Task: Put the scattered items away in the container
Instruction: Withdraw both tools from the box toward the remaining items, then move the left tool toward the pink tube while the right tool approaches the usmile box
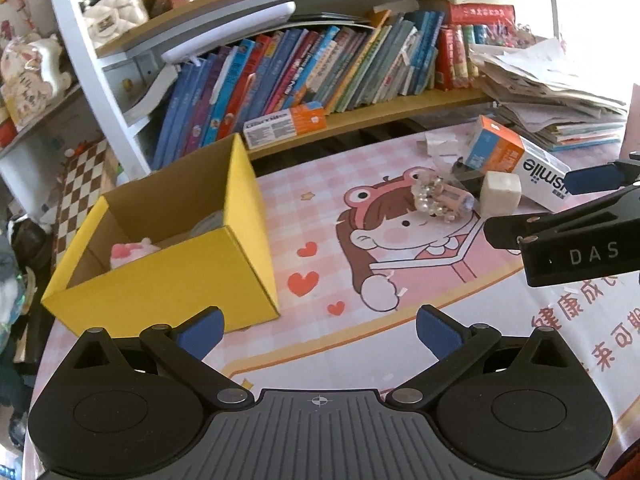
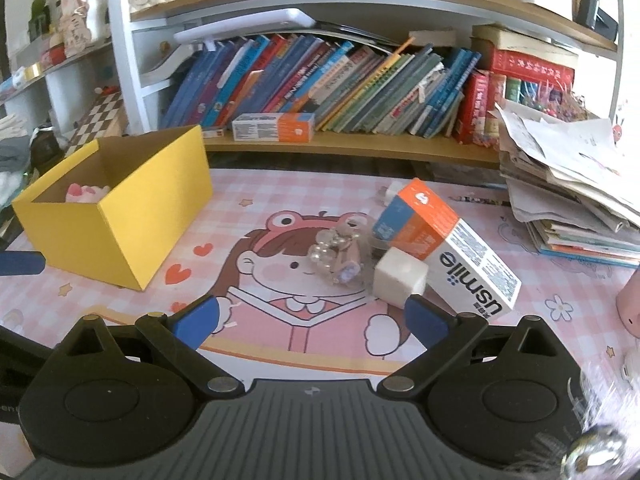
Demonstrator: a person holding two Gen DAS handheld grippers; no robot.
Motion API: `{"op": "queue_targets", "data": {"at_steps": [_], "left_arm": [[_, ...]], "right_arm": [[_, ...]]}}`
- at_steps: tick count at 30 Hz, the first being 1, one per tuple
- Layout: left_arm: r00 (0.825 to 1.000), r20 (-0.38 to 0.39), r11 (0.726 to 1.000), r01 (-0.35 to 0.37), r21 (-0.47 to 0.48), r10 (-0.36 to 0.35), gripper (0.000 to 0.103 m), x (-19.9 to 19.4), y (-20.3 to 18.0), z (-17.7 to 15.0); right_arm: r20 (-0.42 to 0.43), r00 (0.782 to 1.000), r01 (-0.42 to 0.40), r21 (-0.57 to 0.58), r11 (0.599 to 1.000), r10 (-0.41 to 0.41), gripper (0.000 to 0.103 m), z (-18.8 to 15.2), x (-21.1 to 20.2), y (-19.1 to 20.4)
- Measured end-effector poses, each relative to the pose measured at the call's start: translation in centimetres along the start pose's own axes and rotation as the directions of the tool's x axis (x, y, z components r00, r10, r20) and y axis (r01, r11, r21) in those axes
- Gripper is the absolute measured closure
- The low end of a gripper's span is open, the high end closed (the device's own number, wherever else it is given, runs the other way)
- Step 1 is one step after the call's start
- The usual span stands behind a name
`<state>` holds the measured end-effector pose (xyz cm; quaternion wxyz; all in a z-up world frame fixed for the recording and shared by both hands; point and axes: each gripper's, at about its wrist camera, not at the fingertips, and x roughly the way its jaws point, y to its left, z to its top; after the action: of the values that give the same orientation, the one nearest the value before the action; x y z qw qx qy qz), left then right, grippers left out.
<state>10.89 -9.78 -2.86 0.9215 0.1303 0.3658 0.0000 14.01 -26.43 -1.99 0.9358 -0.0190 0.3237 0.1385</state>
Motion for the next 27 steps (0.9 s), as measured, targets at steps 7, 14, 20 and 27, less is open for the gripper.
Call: {"op": "queue_targets", "data": {"at_steps": [7,14,20,27], "left_arm": [[1.0,-0.006,1.0,0.01,0.016,-0.01,0.0,1.2,-0.6,1.0],[0.999,-0.011,0.997,0.048,0.054,-0.047,0.0,2.5,-1.8,1.5],[0.998,0.003,0.994,0.069,0.084,-0.069,0.0,3.8,-2.9,2.4],[0.996,0.006,0.988,0.09,0.123,-0.092,0.0,5.3,-3.8,3.2]], "right_arm": [[0.001,0.999,0.037,0.024,0.999,-0.037,0.003,0.3,0.7,-1.6],[0.009,0.997,0.08,0.04,0.996,-0.08,0.003,0.8,1.5,-3.4],[0.014,0.992,0.121,0.057,0.991,-0.122,0.003,1.4,2.3,-4.9],[0.024,0.989,0.147,0.051,0.988,-0.149,0.003,1.6,2.9,-5.7]]}}
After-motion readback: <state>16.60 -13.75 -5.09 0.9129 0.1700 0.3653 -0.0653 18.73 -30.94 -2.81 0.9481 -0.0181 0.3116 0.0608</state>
